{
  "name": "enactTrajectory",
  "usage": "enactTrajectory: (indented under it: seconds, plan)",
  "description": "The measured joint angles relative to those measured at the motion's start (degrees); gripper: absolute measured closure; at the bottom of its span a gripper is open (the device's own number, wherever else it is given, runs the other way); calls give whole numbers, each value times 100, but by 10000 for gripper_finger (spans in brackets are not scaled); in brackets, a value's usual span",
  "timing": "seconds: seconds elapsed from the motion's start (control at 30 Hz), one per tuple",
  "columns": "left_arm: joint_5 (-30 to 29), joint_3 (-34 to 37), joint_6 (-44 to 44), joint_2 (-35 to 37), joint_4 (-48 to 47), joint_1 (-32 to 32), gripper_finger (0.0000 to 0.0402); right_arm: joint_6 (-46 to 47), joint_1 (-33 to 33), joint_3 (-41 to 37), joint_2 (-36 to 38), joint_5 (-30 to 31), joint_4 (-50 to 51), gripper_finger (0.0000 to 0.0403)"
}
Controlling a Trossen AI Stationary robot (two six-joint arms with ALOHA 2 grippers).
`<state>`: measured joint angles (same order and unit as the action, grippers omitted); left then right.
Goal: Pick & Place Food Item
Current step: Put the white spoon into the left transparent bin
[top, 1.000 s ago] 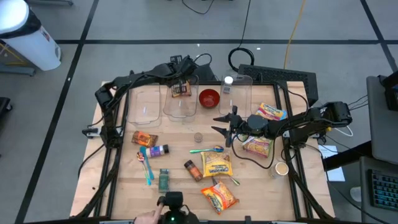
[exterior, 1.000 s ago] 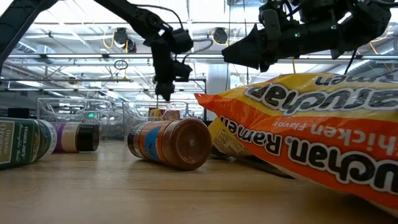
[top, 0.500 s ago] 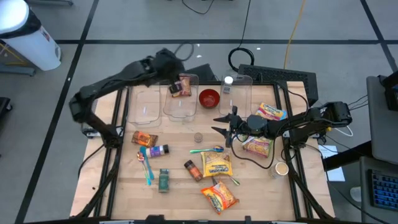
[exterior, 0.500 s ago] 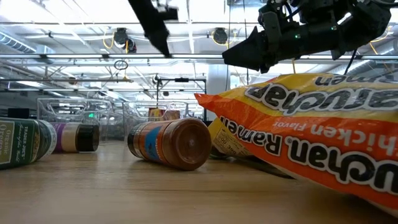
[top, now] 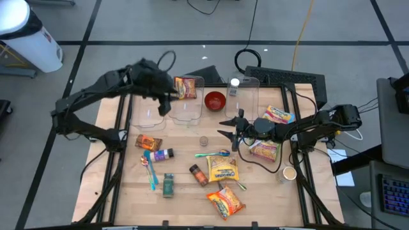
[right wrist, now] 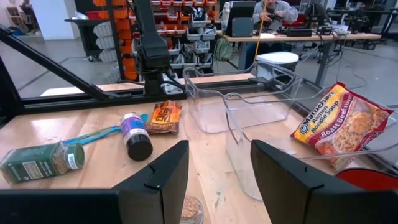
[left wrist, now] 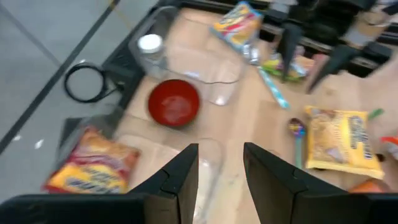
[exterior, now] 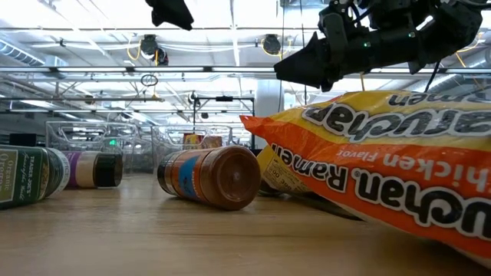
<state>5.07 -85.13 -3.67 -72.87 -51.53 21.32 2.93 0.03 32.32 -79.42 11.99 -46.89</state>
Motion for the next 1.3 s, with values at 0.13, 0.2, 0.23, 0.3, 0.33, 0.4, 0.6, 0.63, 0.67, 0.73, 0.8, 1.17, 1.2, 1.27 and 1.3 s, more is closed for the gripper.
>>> enactTrajectory:
  seconds: [0.13,0.2,0.23,0.3,0.33,0.4,0.6,0.63,0.67,0.73,0.8,1.17,1.2,1.27,1.3]
  plan:
    - [-55,1059,321,312,1068,-450,266,115,0,0,0,-2,0,238]
    - [-58,1686,539,470,1834,-672,266,115,0,0,0,-2,0,238]
    - [-60,1992,654,529,2360,-793,266,115,0,0,0,-2,0,238]
    - [-62,2655,836,638,3368,-1020,266,115,0,0,0,-2,0,238]
    - [-60,2999,898,662,3836,-1130,266,115,0,0,0,-2,0,238]
    - [-70,3602,1016,656,4984,-1347,266,115,1,0,0,-2,2,238]
    - [-759,4878,1149,569,7374,-1838,266,115,0,0,0,-2,-1,238]
    - [-927,4999,1140,567,7638,-1912,266,115,2,0,0,-2,-2,238]
    - [-1092,5108,1137,569,7859,-1977,266,115,2,0,0,-2,3,238]
    - [-1373,5280,1139,572,8188,-2049,266,115,1,0,0,-2,0,238]
    - [-1502,5380,1140,570,8293,-2097,266,115,2,0,0,-2,2,238]
    - [-1564,5410,843,569,8311,-2107,266,-101,0,0,0,15,49,238]
    - [-1566,5410,685,569,8312,-2107,266,-104,0,0,0,14,55,238]
    - [-1568,5410,341,569,8312,-2107,266,-106,0,0,0,14,52,238]
    - [-1568,5410,164,569,8312,-2105,266,-148,0,0,0,15,50,238]
